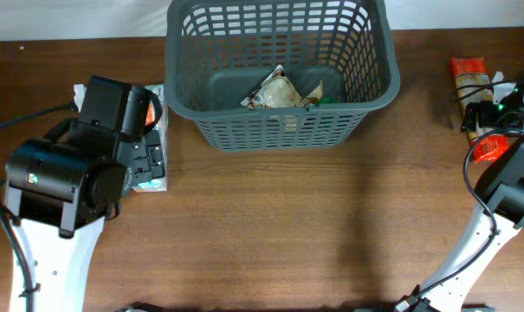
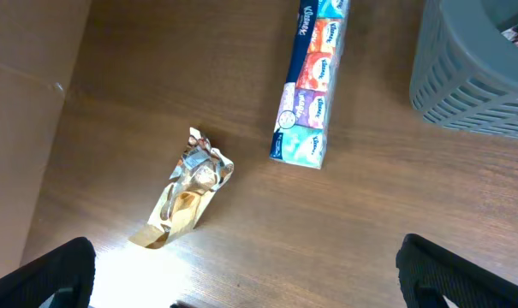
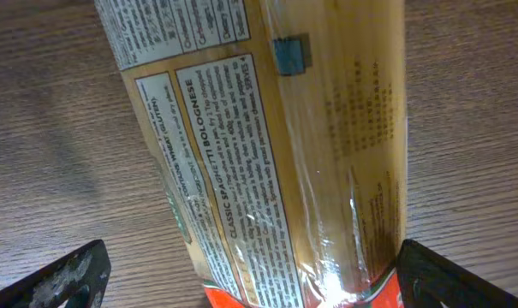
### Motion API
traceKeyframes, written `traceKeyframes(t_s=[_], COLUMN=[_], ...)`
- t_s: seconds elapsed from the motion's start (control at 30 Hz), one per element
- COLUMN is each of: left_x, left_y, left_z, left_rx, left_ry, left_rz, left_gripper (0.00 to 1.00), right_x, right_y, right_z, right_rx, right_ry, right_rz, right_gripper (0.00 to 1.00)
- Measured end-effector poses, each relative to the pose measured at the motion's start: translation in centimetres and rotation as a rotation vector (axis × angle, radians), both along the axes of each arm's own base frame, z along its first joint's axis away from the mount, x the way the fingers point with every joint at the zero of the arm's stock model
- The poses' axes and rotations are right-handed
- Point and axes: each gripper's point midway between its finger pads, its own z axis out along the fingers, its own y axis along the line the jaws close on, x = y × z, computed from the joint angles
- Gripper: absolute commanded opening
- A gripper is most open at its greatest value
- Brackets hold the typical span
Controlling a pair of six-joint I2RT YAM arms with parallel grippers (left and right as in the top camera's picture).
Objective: Pack container
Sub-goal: 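Close the right gripper on the spaghetti package and lift it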
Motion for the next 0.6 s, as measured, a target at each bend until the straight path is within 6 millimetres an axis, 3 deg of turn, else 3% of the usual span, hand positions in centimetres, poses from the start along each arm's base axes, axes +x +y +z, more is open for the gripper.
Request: traceKeyframes(t_s=[0.6], left_x=[0.0], left_y=[0.0], left_z=[0.0], left_rx=[0.000], left_ry=[0.000], left_rz=[0.000], left_gripper=[0.99], right_x=[-0.5], right_y=[-0.3], right_z=[-1.4], right_rx=[-0.002], right_ry=[0.035], right_rz=[0.003], right_gripper=[0.99])
